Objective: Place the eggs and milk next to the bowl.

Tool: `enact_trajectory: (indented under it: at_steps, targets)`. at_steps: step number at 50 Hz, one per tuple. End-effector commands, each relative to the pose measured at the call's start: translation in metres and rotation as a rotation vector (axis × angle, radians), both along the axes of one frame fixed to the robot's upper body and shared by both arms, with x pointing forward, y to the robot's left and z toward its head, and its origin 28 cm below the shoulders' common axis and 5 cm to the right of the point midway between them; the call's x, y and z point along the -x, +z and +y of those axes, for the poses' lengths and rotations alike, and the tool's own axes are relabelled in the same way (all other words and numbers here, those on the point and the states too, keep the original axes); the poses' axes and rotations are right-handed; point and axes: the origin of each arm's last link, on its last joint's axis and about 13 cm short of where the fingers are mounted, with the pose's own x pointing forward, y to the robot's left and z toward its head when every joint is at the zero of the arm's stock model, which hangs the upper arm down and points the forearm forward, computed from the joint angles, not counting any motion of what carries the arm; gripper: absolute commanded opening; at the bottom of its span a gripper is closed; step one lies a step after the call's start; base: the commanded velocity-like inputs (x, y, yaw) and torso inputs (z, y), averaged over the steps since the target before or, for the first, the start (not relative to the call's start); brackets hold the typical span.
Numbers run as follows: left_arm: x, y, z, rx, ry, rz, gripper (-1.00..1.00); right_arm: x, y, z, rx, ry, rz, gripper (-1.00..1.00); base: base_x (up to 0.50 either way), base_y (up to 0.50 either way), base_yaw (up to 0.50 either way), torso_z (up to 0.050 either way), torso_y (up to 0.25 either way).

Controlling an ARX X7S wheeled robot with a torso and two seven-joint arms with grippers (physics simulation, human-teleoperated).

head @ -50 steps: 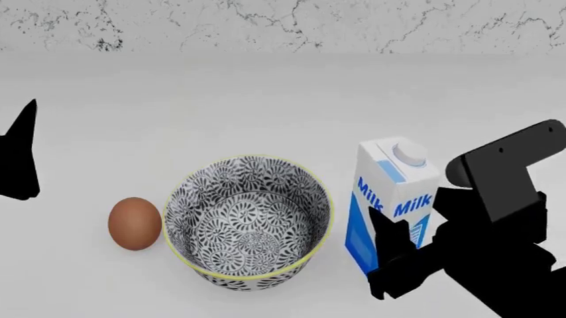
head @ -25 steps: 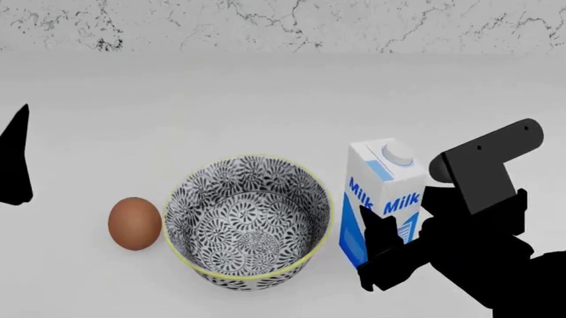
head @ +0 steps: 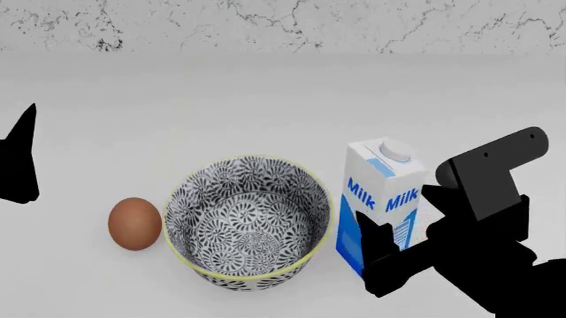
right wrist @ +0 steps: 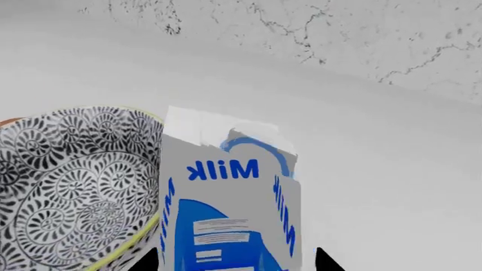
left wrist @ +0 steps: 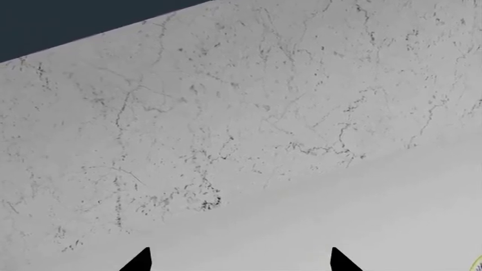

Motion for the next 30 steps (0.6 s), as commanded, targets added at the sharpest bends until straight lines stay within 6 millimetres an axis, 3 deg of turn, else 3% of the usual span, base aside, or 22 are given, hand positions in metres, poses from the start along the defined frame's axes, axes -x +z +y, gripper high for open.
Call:
enact_trajectory:
  at_steps: [1, 17, 30]
  targets:
    - [-0.006, 0.001, 0.003, 0.018, -0.006, -0.003, 1.00, -0.002, -0.003, -0.001, -0.002, -0.001, -0.004, 1.00, 0.00, 0.00, 0.00, 0.000, 0.000]
    - [-0.005, 0.000, 0.004, 0.021, -0.005, -0.002, 1.00, 0.002, 0.006, -0.002, 0.010, -0.001, -0.019, 1.00, 0.00, 0.00, 0.00, 0.000, 0.000]
    - [-0.005, 0.000, 0.004, 0.030, -0.009, -0.011, 1.00, 0.026, 0.017, -0.008, 0.015, -0.018, -0.036, 1.00, 0.00, 0.00, 0.00, 0.000, 0.000]
